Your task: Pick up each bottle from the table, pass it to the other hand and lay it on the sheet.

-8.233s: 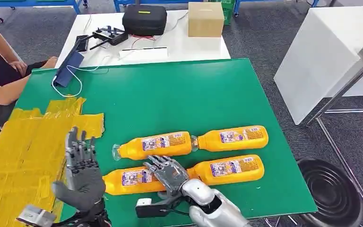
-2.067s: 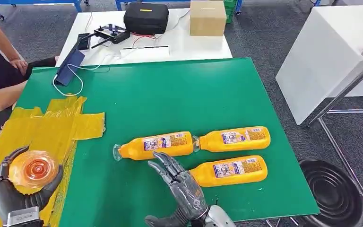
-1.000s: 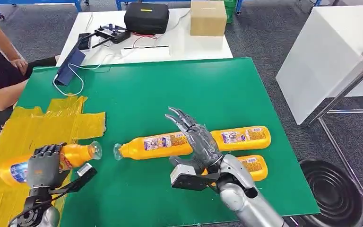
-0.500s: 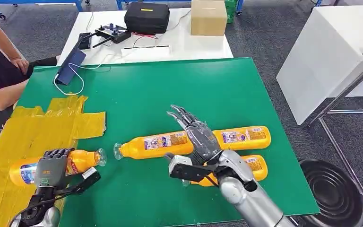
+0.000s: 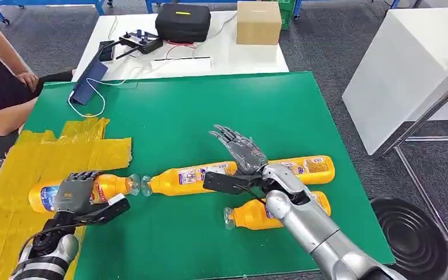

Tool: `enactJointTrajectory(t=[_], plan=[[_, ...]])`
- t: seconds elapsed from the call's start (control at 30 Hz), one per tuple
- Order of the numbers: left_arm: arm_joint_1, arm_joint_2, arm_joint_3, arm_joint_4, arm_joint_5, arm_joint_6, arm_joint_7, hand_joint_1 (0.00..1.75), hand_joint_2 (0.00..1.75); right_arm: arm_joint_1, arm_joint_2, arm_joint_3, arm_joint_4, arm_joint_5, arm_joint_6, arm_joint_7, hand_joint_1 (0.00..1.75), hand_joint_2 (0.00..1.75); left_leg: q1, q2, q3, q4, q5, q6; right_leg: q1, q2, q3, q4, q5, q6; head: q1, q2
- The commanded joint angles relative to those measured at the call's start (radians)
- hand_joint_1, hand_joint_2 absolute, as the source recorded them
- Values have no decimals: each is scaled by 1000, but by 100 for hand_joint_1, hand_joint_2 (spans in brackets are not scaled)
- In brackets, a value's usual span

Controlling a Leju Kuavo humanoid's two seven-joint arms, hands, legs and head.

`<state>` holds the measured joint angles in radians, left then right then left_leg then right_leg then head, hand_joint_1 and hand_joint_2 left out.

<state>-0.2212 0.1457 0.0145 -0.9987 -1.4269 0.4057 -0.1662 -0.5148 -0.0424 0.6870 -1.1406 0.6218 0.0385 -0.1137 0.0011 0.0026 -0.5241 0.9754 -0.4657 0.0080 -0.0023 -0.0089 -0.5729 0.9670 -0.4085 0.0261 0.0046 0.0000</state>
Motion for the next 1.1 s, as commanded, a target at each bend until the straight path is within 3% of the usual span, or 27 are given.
enactJointTrajectory(t=[0.03,0.43,0.77,0.93,1.1], plan=[[-53,85,-118,192,185,-262,-111,0,0,-191,98,92,341,65,22,20,0,175,-1,4,2,-1,0,-1,-1,4,0,1,1,0,0,0],[-65,128,-149,199,323,-328,-167,0,0,-249,176,145,509,84,51,-20,0,175,0,5,5,-1,1,-3,-1,6,2,2,1,-1,0,0],[-70,128,-153,179,363,-340,-180,0,0,-248,184,166,537,88,59,-18,0,175,0,3,4,-1,1,-3,-1,4,1,3,1,0,0,0],[-34,52,-13,-12,673,-414,-352,0,0,-249,209,201,630,109,65,-11,0,175,0,2,4,-1,1,-3,-1,4,2,2,1,0,0,0],[-19,-40,67,-197,815,-423,-372,0,0,-280,215,256,717,143,165,57,0,175,1,-3,-1,2,2,-2,0,-2,-2,4,0,1,0,0]])
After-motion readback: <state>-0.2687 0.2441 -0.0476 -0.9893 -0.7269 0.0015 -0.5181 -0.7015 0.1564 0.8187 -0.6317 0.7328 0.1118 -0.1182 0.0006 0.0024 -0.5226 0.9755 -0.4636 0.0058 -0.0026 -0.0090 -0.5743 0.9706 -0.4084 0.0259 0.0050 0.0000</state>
